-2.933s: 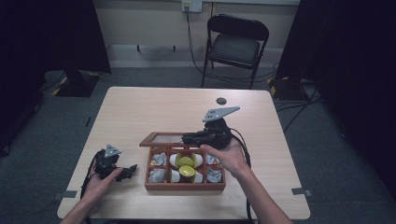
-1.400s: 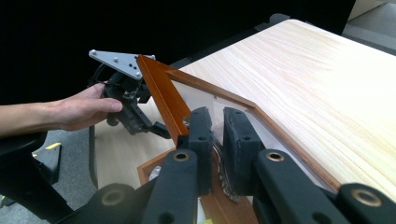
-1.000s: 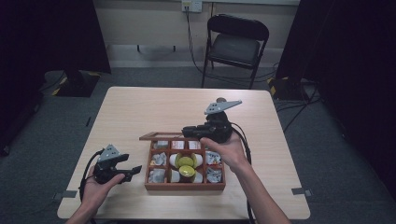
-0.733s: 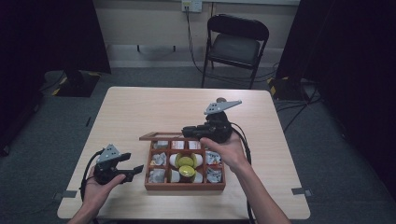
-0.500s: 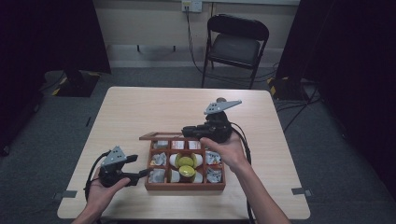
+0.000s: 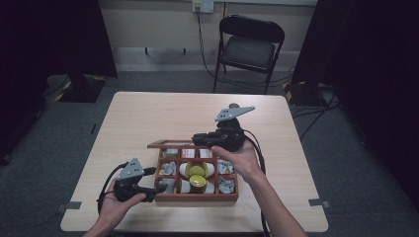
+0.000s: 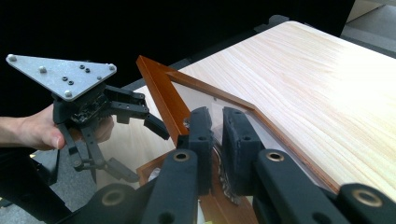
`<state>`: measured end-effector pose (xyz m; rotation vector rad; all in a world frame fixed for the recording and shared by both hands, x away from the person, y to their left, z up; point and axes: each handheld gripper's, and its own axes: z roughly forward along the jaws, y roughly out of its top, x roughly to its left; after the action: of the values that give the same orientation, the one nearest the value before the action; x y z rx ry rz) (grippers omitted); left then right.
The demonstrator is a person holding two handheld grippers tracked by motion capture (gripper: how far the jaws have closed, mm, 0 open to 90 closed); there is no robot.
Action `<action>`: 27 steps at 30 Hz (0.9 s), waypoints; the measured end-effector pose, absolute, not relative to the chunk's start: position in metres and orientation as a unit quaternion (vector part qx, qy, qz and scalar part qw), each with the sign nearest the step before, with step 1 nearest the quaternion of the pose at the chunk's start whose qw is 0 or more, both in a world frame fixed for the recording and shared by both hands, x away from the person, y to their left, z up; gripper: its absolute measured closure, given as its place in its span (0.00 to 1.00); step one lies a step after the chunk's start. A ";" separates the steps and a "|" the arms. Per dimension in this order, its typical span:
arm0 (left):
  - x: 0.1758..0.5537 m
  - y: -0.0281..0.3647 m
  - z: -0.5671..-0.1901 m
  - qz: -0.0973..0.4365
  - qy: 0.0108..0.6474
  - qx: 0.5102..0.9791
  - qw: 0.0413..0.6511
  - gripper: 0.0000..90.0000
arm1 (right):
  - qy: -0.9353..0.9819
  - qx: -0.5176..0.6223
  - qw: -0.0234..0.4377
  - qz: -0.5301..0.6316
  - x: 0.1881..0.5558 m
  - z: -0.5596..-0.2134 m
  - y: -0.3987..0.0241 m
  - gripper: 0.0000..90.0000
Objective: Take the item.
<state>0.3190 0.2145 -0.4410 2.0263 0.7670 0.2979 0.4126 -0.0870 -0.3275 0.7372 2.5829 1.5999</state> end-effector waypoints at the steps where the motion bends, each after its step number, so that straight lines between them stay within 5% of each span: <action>1: 0.318 0.212 -0.441 0.119 0.308 0.825 0.458 0.29 | 0.827 0.235 0.011 0.511 0.412 -0.327 -0.086 0.91; 16: 0.317 0.198 -0.438 0.112 0.294 0.829 0.462 0.29 | 0.828 0.231 0.009 0.511 0.413 -0.327 -0.086 0.92; 27: 0.326 0.142 -0.440 0.093 0.232 0.870 0.426 0.29 | 0.827 0.231 0.009 0.512 0.414 -0.327 -0.086 0.92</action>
<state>0.3264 0.1425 -0.4396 2.1744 0.5803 0.2331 0.4135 -0.0861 -0.3268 0.7205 2.5841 1.6004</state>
